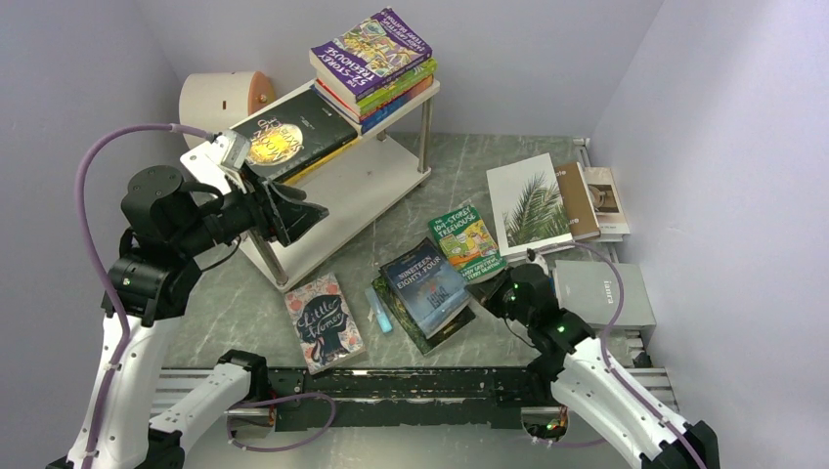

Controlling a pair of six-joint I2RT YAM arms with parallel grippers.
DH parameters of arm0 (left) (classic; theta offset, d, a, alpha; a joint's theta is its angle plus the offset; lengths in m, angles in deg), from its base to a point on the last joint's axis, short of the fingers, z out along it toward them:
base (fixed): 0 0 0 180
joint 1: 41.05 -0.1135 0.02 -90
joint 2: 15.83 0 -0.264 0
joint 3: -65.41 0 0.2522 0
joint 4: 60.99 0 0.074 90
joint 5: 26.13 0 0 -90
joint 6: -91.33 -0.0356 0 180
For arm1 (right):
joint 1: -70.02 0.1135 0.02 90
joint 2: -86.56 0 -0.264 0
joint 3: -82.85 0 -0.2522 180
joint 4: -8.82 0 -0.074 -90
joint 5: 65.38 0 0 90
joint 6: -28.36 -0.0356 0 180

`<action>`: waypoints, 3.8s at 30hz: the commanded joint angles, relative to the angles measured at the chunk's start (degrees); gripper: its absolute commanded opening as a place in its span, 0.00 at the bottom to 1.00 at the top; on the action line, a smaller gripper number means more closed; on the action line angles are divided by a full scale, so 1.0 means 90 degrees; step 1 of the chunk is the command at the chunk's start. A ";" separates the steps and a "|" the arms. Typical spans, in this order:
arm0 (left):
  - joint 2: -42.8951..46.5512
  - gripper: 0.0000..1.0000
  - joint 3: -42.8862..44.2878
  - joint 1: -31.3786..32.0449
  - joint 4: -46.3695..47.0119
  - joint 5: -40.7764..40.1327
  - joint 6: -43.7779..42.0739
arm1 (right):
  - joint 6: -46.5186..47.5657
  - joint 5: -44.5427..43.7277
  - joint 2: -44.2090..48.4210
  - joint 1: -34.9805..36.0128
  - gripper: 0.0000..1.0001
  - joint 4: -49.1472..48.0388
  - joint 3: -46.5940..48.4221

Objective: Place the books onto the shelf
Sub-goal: Pick up the book from the center of the board.

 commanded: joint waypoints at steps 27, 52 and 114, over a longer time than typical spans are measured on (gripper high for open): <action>-0.0137 0.76 0.0315 0.0046 0.0181 -0.0004 -0.0050 | 0.1586 -0.2739 -0.1934 -0.1002 0.38 0.0618 0.1107; -0.0135 0.77 0.0349 0.0046 0.0173 -0.0138 -0.0001 | -0.0432 0.0048 -0.1926 -0.1066 0.83 -0.2379 -0.0757; -0.1179 0.92 -0.0168 0.0046 0.5332 0.2143 0.4144 | -0.1359 0.3684 -0.0682 -0.1135 0.00 -0.6003 0.3130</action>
